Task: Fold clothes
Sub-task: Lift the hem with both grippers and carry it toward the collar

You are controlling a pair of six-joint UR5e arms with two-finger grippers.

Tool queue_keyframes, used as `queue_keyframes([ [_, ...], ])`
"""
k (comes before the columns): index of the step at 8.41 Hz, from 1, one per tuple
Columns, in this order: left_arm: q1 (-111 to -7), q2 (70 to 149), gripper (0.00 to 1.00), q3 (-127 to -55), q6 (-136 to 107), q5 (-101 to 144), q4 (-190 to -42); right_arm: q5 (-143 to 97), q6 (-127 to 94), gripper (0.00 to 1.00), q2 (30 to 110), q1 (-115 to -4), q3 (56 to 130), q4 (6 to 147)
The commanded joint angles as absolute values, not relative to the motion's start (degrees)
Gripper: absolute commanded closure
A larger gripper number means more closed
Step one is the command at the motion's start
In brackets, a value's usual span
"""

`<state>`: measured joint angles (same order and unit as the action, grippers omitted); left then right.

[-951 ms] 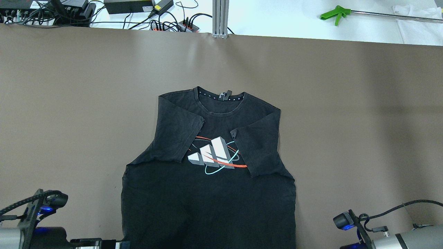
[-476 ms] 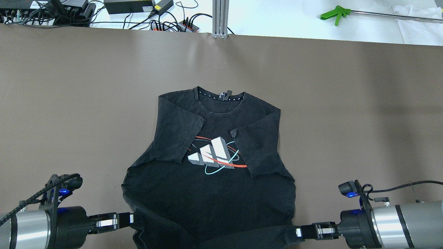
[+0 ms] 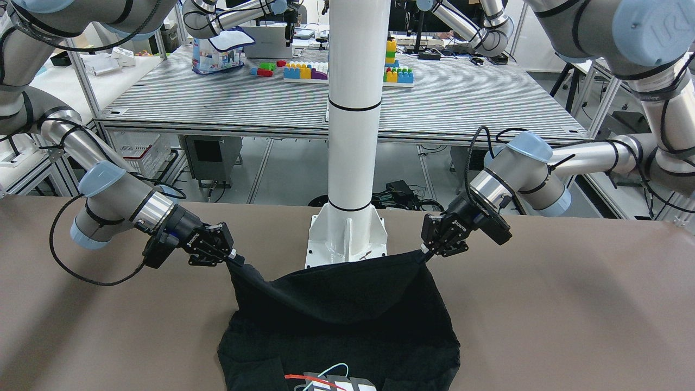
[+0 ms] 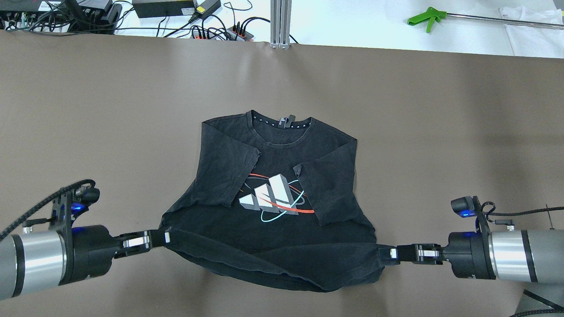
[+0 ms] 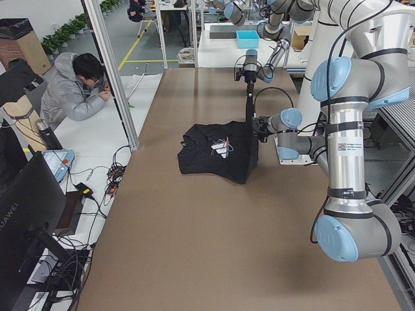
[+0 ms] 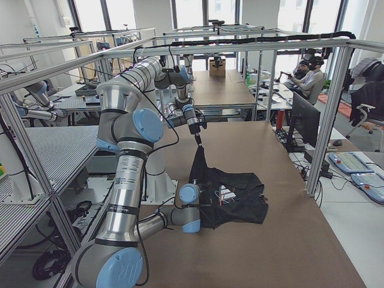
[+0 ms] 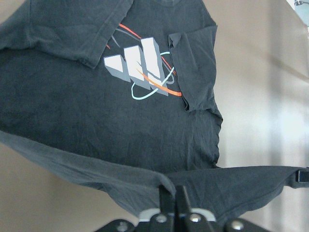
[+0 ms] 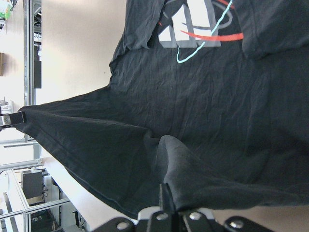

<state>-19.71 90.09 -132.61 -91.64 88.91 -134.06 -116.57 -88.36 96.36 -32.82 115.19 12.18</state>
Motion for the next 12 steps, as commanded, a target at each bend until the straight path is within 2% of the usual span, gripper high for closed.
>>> queue_keyframes([
  [1,-30.46,94.81,1.0,-126.68,-91.5,96.91,-133.95,-116.37,-88.15,1.0,93.88,-36.03,111.54,12.3],
  [5,-36.73,99.22,1.0,-116.56,-87.89,97.91,-134.3,-116.46,-88.07,1.0,88.61,-41.56,105.84,15.82],
  [9,-38.58,100.37,1.0,-114.53,-87.72,97.39,-134.21,-116.37,-84.64,1.0,84.2,-46.83,100.38,17.75],
  [12,-41.39,105.98,1.0,-106.82,-87.71,97.38,-134.21,-113.22,-84.55,1.0,82.62,-47.55,95.9,17.58],
])
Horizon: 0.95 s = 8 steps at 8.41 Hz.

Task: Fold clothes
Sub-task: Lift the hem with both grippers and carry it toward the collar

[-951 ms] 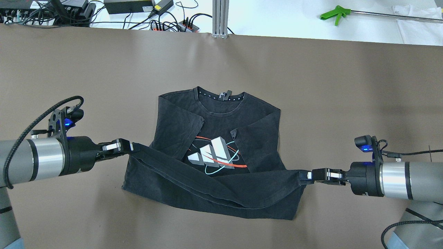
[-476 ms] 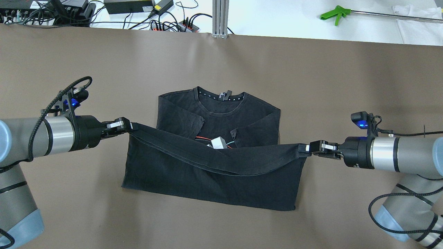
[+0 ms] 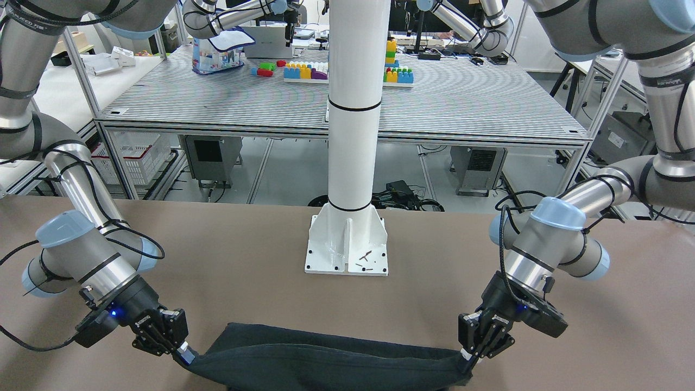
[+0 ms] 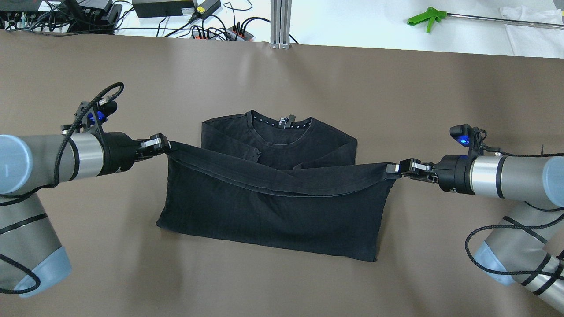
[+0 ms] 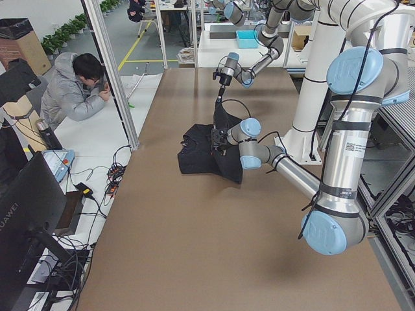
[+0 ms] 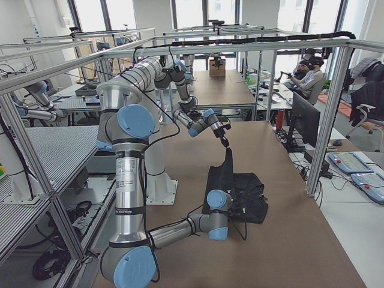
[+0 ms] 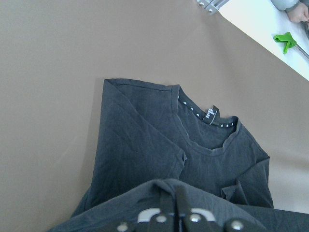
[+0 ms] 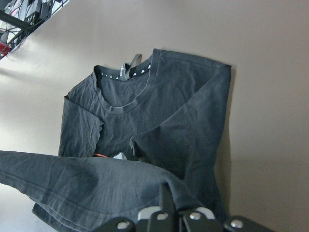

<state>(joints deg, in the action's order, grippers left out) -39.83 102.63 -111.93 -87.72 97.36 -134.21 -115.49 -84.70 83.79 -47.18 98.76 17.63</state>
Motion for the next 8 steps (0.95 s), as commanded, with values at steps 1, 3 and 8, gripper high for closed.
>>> queue_keyframes([
  [1,-42.09,106.69,1.0,-103.92,-87.28,97.47,-134.47,-112.16,-84.55,1.0,82.44,-47.55,95.11,17.58],
  [3,-42.89,106.61,1.0,-100.91,-84.91,97.73,-134.47,-110.4,-84.55,1.0,82.35,-47.55,93.35,17.58],
  [8,-43.86,109.84,1.0,-96.68,-83.93,97.73,-134.3,-107.67,-85.6,1.0,77.97,-47.46,89.82,17.75],
])
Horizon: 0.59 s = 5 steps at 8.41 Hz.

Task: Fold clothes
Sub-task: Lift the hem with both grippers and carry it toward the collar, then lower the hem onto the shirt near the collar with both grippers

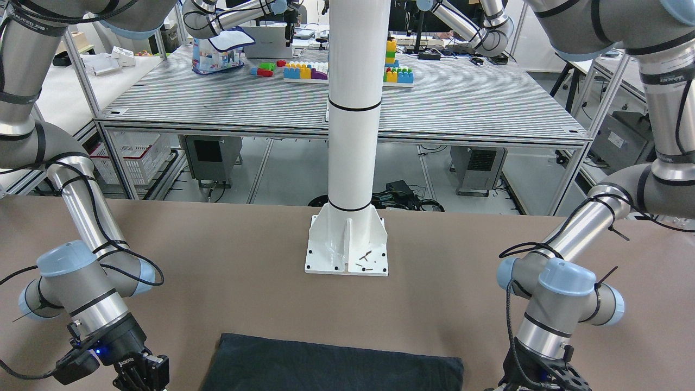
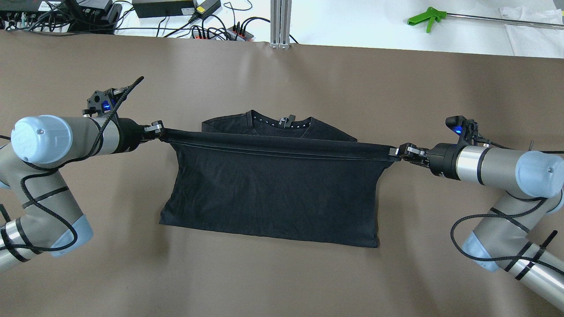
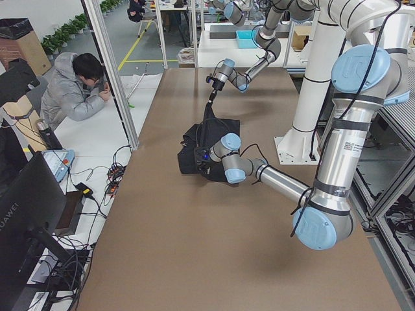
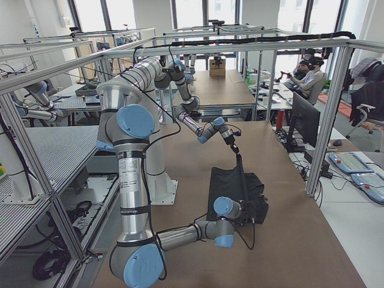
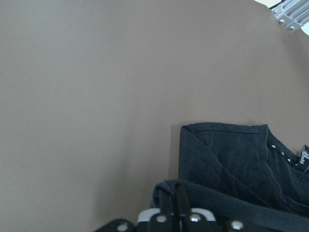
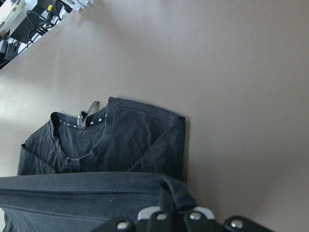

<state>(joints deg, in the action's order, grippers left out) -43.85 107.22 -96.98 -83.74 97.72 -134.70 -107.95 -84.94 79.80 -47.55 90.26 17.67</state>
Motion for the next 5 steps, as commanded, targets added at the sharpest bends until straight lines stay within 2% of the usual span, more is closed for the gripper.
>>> queue_keyframes([
  [1,-43.86,110.99,1.0,-96.68,-84.46,97.82,-134.04,-107.67,-85.69,1.0,77.09,-47.46,89.82,17.84],
  [5,-43.33,113.2,1.0,-96.24,-84.81,97.73,-133.95,-107.67,-85.61,1.0,72.69,-46.93,89.83,23.55],
])
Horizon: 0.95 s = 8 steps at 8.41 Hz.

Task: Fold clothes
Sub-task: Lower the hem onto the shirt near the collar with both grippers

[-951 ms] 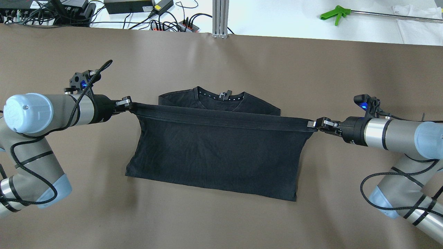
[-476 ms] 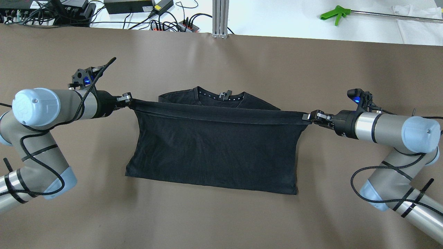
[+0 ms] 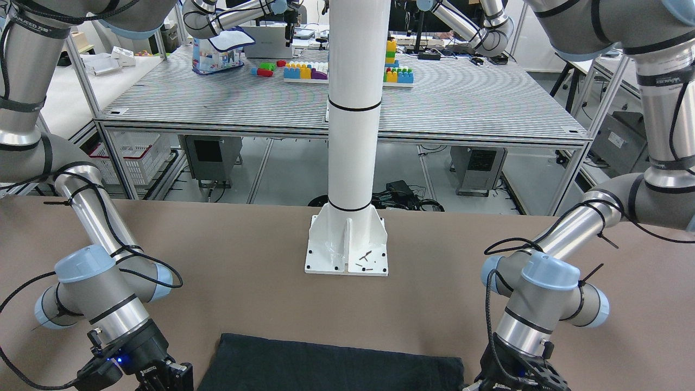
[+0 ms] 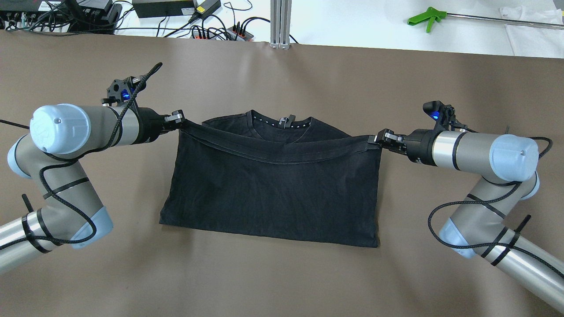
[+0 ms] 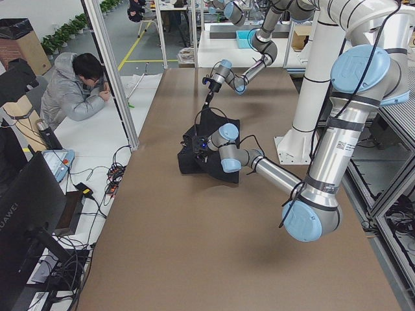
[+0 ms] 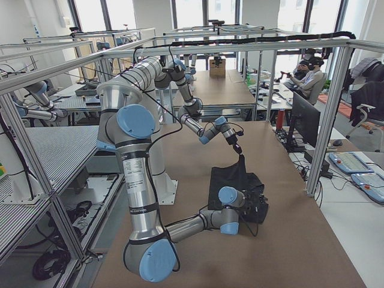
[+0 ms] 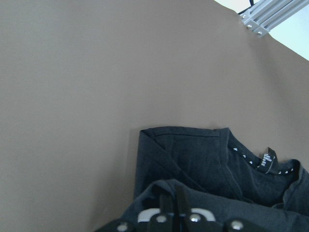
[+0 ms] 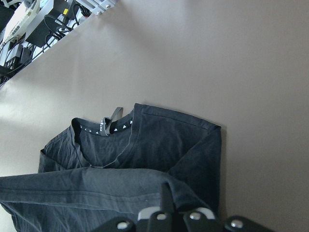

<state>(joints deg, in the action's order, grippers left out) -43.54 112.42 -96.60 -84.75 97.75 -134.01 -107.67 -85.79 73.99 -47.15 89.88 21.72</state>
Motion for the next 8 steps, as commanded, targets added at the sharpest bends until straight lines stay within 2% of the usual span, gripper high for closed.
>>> queue_keyframes([
  [1,-43.42,113.12,1.0,-95.63,-84.81,97.73,-133.95,-107.67,-85.61,1.0,72.77,-46.93,89.74,23.47],
  [8,-44.64,113.03,1.0,-94.4,-84.46,97.65,-133.95,-105.48,-84.81,1.0,72.86,-48.16,87.98,24.61],
])
